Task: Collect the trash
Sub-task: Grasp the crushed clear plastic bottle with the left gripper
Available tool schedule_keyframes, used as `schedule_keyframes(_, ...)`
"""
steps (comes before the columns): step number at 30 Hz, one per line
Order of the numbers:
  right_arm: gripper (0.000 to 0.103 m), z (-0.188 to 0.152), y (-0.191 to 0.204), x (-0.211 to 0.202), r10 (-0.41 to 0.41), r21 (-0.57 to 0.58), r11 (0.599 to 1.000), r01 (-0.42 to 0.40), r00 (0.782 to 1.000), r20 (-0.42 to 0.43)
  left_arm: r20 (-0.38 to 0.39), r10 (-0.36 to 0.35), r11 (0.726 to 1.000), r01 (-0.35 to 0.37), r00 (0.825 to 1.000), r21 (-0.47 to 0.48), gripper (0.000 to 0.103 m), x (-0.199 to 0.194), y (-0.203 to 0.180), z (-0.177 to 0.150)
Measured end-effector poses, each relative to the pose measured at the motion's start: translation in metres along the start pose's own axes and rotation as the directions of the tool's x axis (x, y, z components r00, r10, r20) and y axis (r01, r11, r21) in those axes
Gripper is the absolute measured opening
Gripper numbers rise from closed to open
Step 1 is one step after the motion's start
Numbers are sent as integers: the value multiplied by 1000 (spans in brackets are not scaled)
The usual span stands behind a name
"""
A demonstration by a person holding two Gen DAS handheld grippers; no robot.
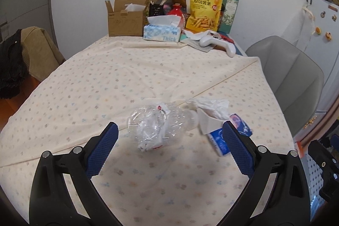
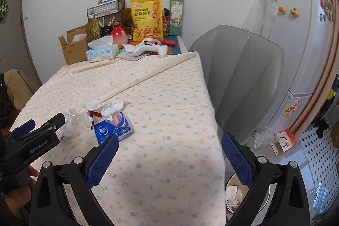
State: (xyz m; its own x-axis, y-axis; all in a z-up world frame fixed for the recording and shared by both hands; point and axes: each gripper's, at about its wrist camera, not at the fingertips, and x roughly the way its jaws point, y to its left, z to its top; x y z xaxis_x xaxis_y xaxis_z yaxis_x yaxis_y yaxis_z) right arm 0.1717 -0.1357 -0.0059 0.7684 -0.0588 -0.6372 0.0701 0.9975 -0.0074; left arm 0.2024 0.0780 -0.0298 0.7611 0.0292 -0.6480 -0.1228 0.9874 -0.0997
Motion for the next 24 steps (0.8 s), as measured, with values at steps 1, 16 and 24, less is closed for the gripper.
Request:
schedule_keyframes(1, 95, 0, 3, 4, 0, -6, 1000, 0, 1000, -7, -7, 1, 1000, -1, 1000, -3, 97, 3, 2, 0)
schedule_keyframes(16, 95, 4, 37, 56, 33, -52, 998, -38, 995, -95, -130, 33, 999, -36, 991, -20, 97, 61, 20, -1)
schedule_keyframes(24, 95, 4, 48, 79, 52, -59, 996, -60, 990, -132, -173, 23, 1000, -26, 985, -15, 97, 86, 20, 0)
